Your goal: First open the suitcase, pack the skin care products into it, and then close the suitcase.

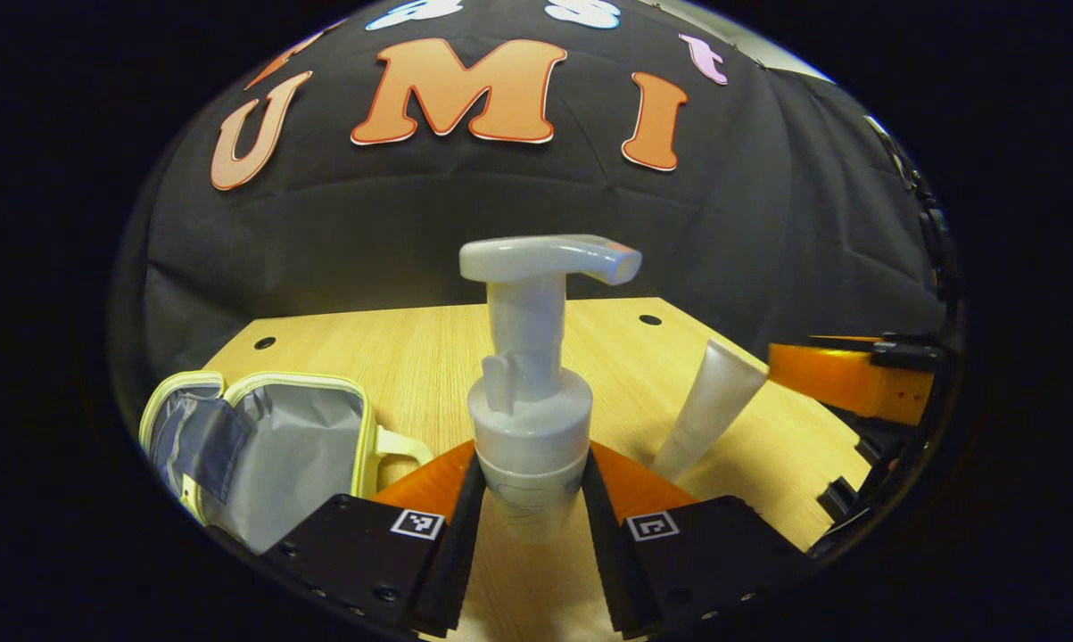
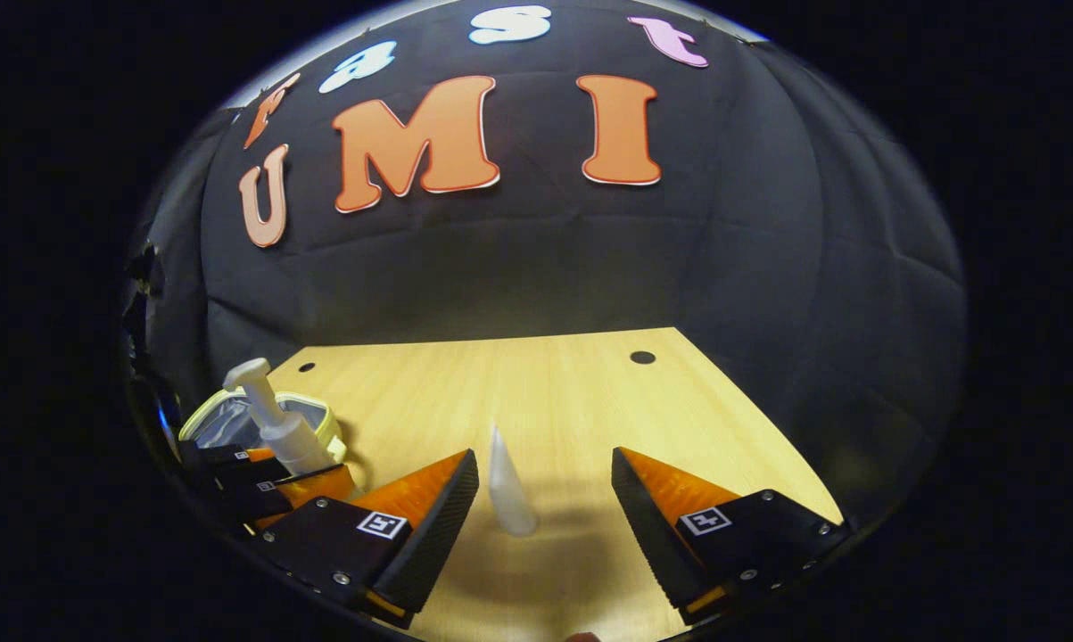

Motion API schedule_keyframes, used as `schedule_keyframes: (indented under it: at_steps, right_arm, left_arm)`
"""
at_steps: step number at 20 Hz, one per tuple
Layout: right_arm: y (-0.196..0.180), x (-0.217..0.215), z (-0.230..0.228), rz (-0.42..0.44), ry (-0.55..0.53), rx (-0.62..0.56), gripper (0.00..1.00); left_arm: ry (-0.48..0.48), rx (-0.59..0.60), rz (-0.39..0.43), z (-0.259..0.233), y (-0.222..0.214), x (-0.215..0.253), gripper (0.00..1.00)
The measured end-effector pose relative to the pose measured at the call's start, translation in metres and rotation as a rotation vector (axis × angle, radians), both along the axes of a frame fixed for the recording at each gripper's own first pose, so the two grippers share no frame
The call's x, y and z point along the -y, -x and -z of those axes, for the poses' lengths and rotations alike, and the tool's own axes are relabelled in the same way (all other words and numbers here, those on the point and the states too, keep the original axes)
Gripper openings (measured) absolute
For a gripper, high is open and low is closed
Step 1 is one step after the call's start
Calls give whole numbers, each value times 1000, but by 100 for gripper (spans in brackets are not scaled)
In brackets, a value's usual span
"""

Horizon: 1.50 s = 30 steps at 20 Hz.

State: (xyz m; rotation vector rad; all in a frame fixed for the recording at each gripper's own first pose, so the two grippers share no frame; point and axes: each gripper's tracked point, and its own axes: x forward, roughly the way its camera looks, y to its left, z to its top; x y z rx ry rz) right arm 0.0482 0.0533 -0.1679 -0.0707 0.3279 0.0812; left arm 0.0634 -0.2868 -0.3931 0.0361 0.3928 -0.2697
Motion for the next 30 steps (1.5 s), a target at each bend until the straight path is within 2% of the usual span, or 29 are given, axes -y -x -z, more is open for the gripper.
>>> schedule_keyframes:
  at_steps: [5,9,13,15,17,19,20,21,24,27,28,29,30]
  right_arm:
    - [-18,-17,26,-27,6,-25,95]
    - [-27,-21,73,-44,18,-113,96]
    - [-25,-17,116,-51,59,-200,95]
    - [-26,-18,129,-54,59,-219,91]
    - [-30,-16,134,-49,71,-221,82]
    - [-32,-12,138,-46,92,-230,68]
    - [-34,-14,138,-54,90,-219,46]
    - [-35,-13,139,-62,98,-230,49]
    - [-32,-12,134,-51,95,-239,41]
    - [-26,-32,117,-67,20,-255,39]
    - [-25,-39,108,-72,10,-251,34]
    - [-22,-47,99,-82,5,-243,39]
    - [-21,-58,87,-92,1,-232,34]
  left_arm:
    - [-29,19,-43,-37,19,-33,59]
    - [-69,42,-113,-56,25,-67,60]
    - [-62,36,-160,-58,29,-89,59]
    - [-71,38,-178,-54,29,-99,60]
    - [-77,28,-199,-50,32,-109,60]
    - [-67,15,-215,-44,34,-114,59]
    - [-57,8,-226,-42,36,-116,60]
    - [-48,4,-233,-41,37,-118,59]
    - [-32,-3,-264,-43,39,-129,59]
    - [-30,-7,-247,-55,38,-144,60]
    - [-41,-11,-245,-60,37,-155,59]
    - [-54,-18,-245,-66,35,-167,59]
    - [-63,-29,-239,-72,31,-180,61]
